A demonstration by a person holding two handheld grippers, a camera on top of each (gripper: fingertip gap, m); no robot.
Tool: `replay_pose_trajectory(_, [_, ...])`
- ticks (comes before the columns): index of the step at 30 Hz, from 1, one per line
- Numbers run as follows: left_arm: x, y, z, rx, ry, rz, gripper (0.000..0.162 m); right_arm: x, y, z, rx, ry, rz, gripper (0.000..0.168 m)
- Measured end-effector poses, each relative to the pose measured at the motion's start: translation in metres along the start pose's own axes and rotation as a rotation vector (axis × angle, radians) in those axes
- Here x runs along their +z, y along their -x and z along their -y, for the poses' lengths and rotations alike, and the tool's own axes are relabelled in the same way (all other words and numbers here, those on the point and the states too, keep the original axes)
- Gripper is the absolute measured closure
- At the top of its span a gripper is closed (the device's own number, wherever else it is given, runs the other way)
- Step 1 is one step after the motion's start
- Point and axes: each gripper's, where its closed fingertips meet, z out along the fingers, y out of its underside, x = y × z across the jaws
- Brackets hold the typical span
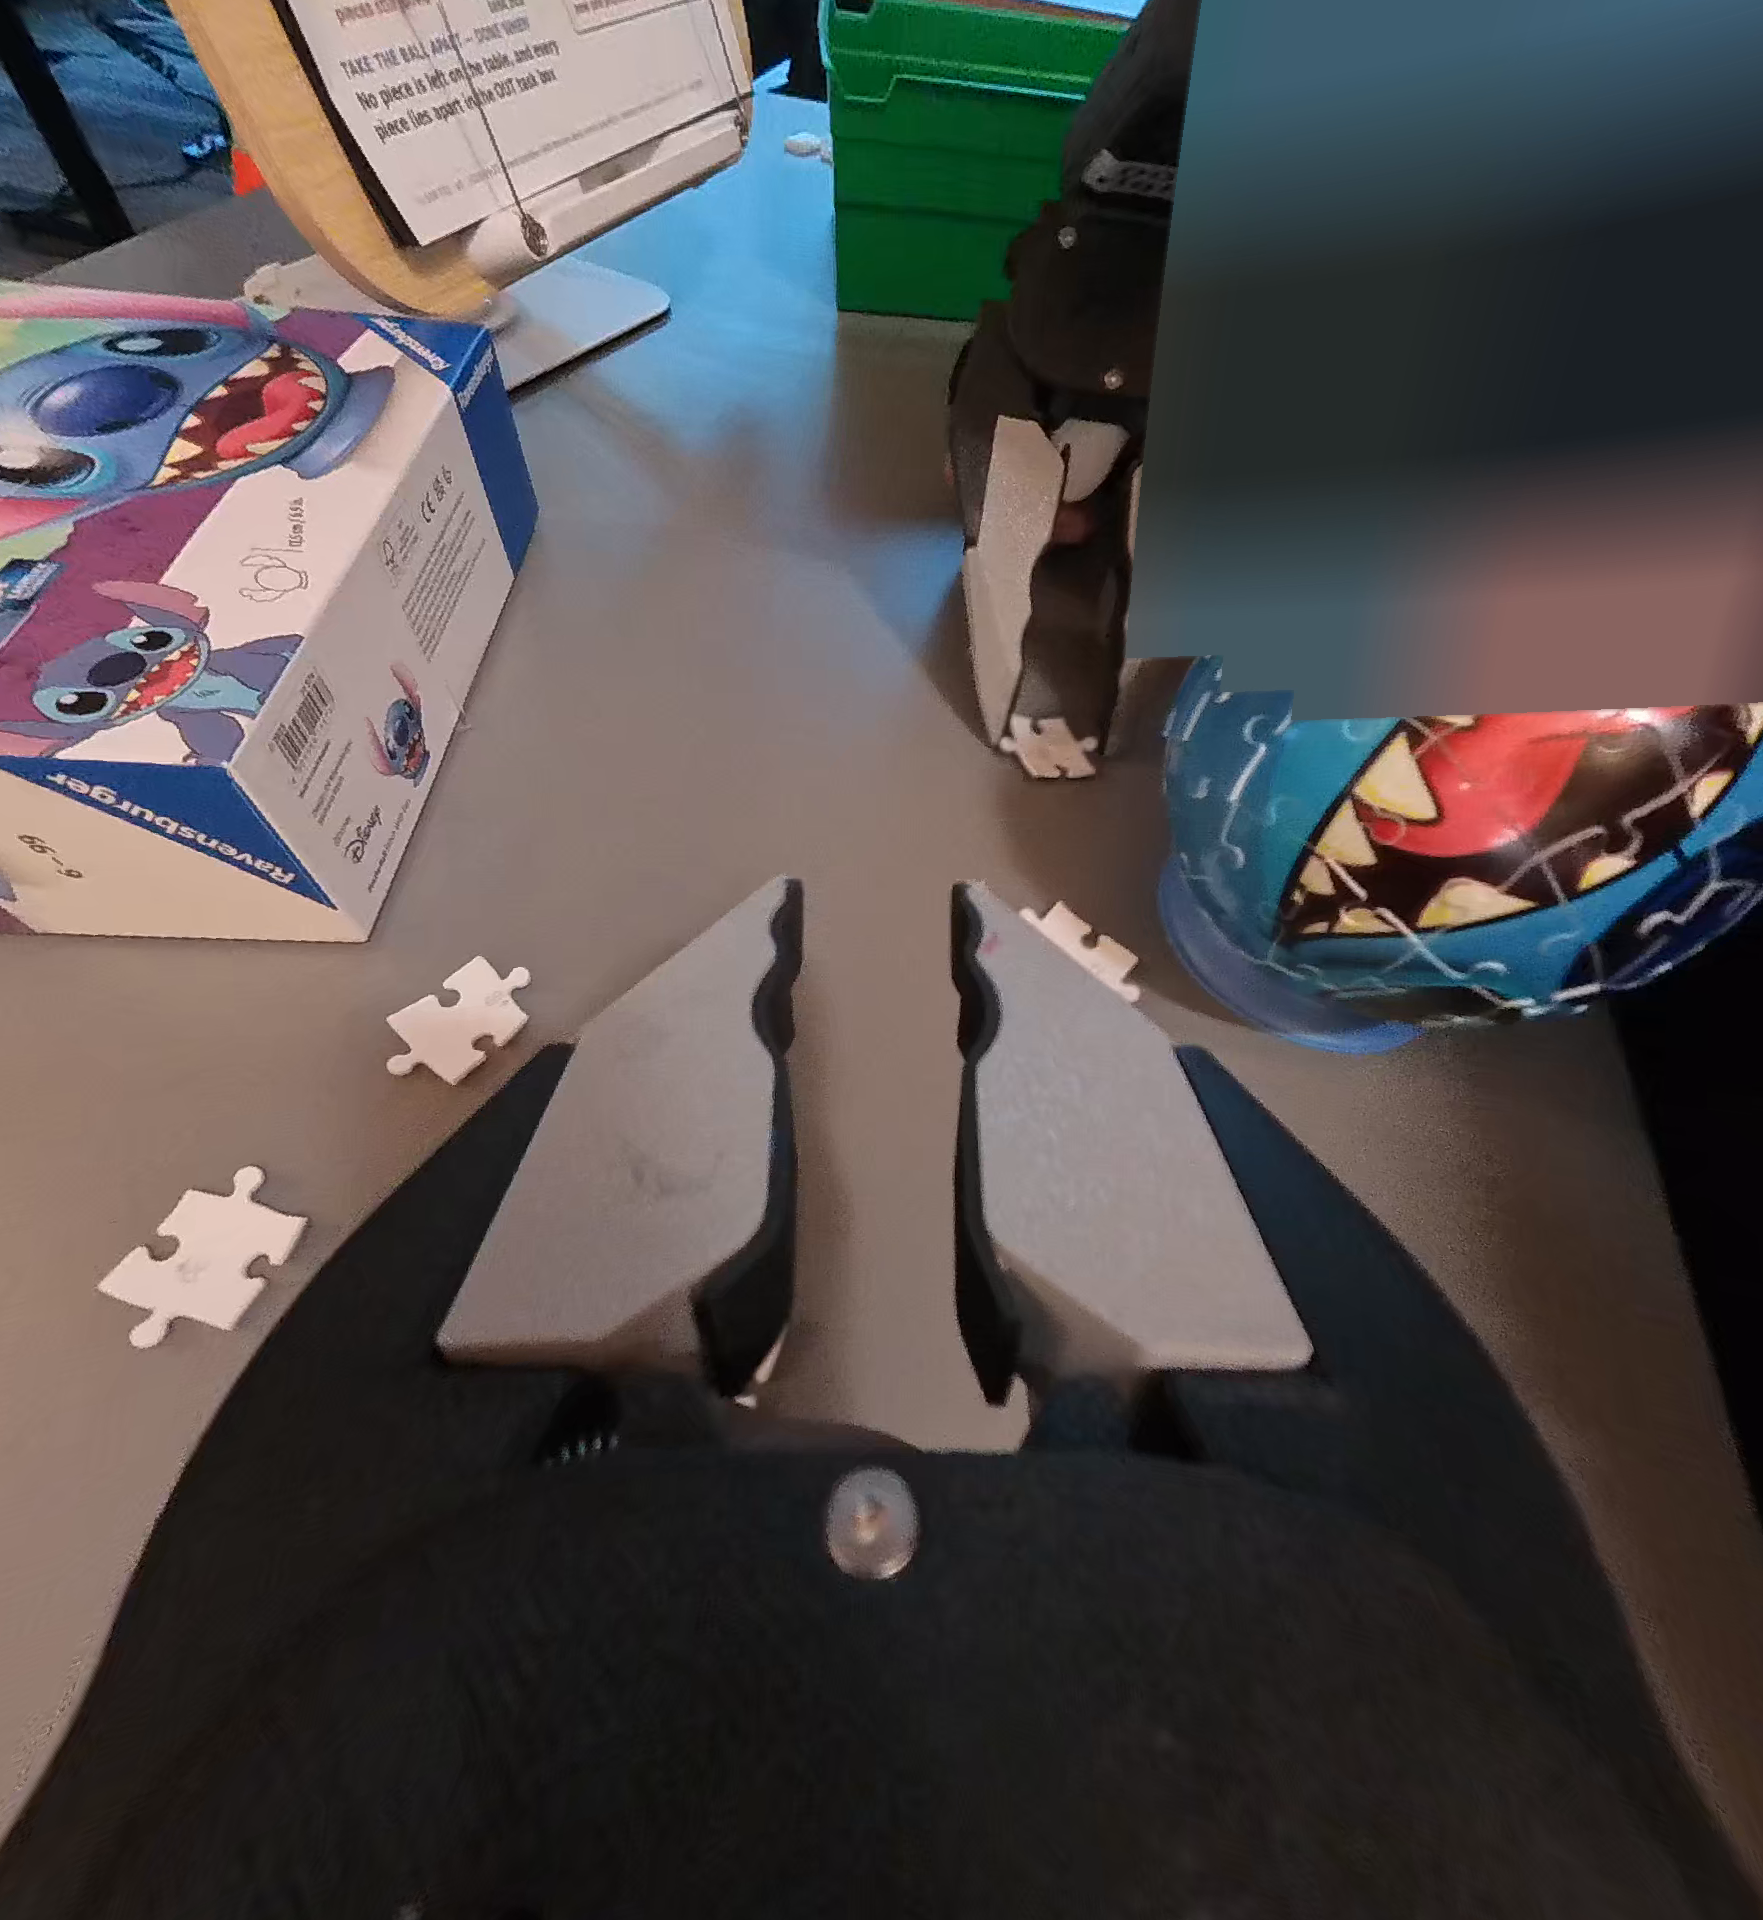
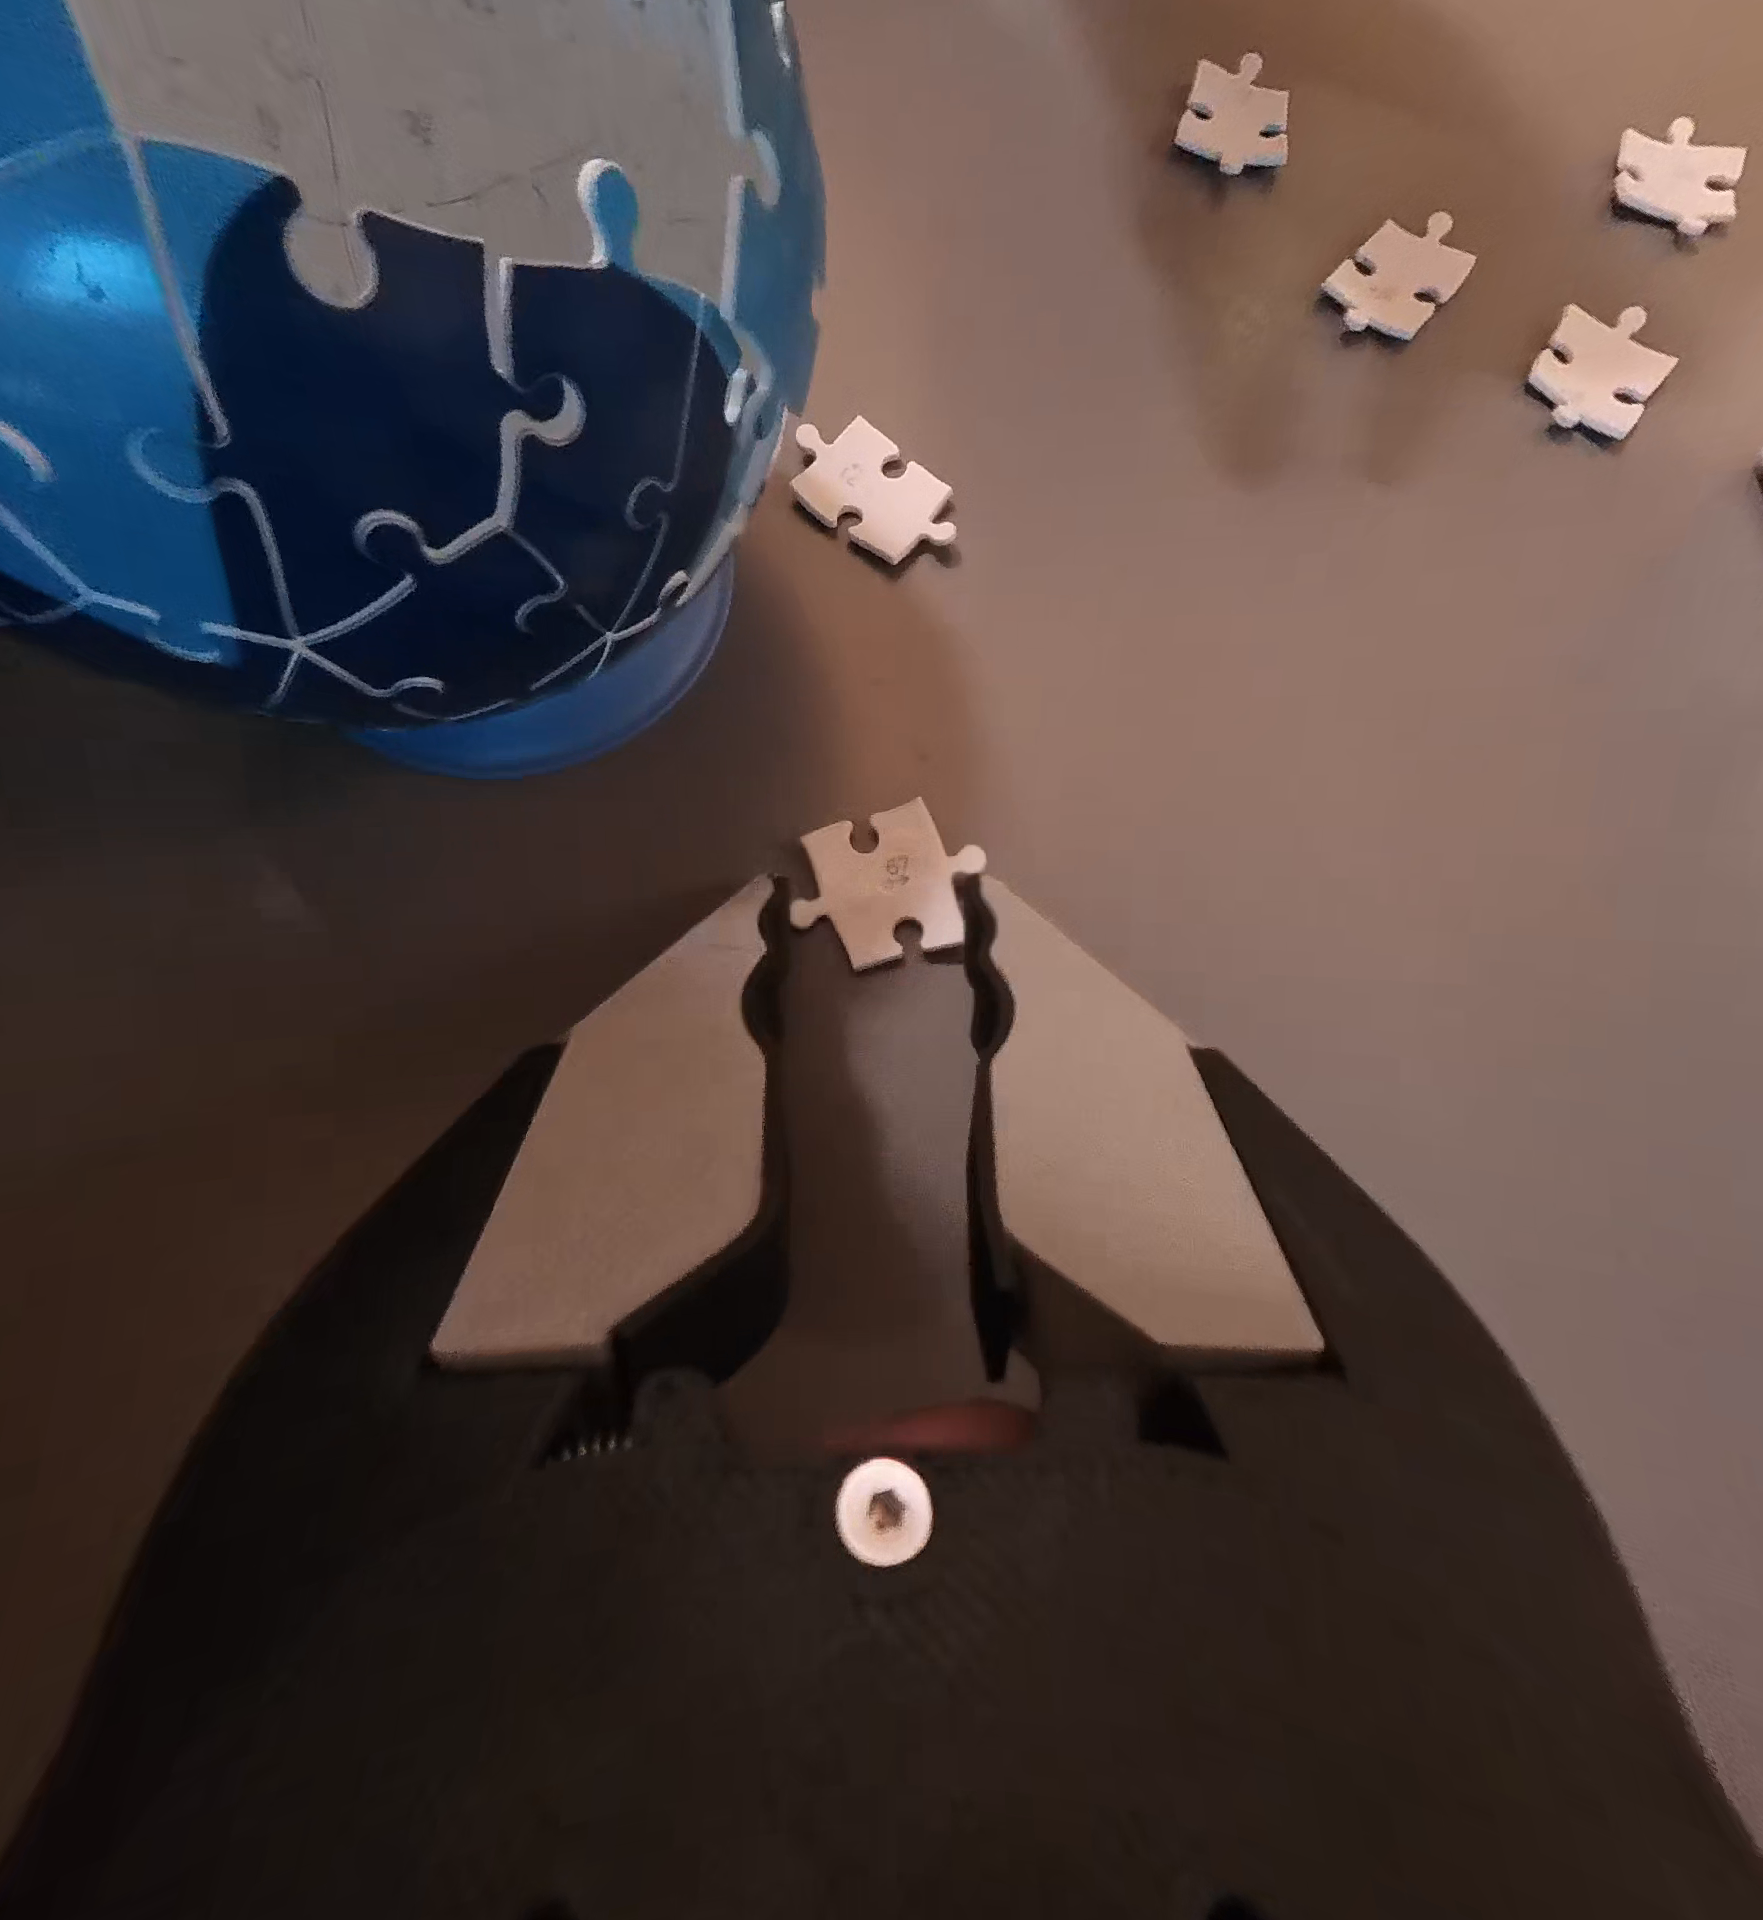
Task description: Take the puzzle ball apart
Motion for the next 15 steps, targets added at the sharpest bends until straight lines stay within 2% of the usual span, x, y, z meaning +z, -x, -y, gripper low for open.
replay_pose_trajectory(10, [0.019,-0.012,0.025,-0.124,0.057,0.073,0.139,-0.011,-0.023,-0.007,0.071,0.003,-0.197,0.145])
replay_pose_trajectory(15, [0.028,-0.01,0.037,-0.122,0.127,0.122,0.139,-0.031,-0.043,-0.004,0.141,-0.066,-0.327,0.145])
